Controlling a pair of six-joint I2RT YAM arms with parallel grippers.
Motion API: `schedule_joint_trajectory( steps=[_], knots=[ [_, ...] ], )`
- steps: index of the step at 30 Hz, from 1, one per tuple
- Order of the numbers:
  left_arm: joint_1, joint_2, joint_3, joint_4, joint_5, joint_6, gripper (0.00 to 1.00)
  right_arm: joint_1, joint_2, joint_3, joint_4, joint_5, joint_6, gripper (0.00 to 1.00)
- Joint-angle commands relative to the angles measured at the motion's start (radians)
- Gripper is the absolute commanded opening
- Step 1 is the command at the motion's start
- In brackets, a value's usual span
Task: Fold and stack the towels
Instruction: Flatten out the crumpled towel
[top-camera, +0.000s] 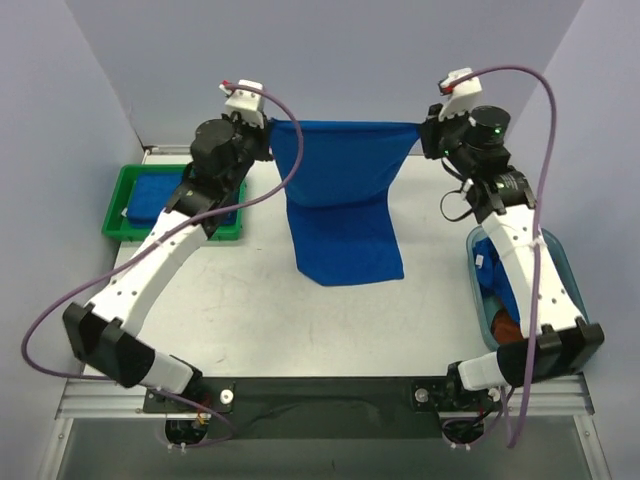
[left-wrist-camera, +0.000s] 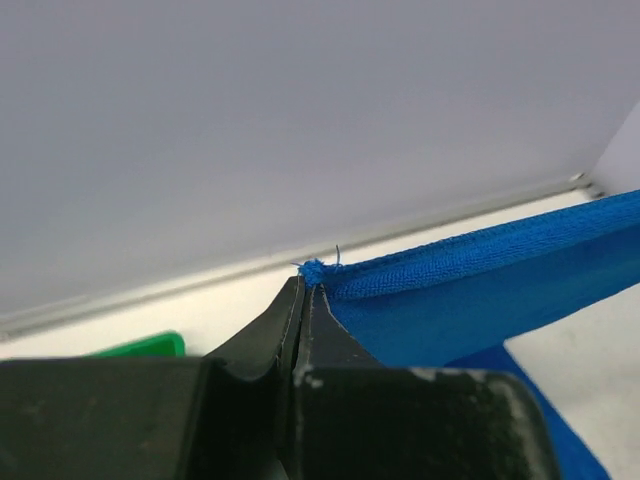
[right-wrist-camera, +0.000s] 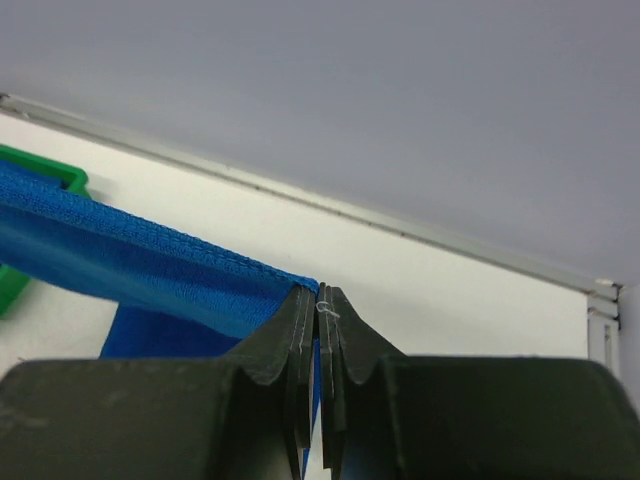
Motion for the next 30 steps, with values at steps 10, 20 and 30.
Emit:
schedule_joint_trajectory(
  steps=[10,20,30],
  knots=[
    [-0.168,-0.373,0.214,0.109,0.034,0.181,0.0,-0.018,-0.338,0.216,0.036,-0.085,-0.003,0.0],
    [-0.187,-0.403,0.358,0.054,0.186,0.133,0.0,-0.018,-0.417,0.295,0.07,-0.125,0.049,0.0],
    [-0.182,-0.185,0.58,-0.104,0.057,0.161,0.0,-0.016,-0.257,0.397,0.107,-0.082,0.085,0.0]
  ],
)
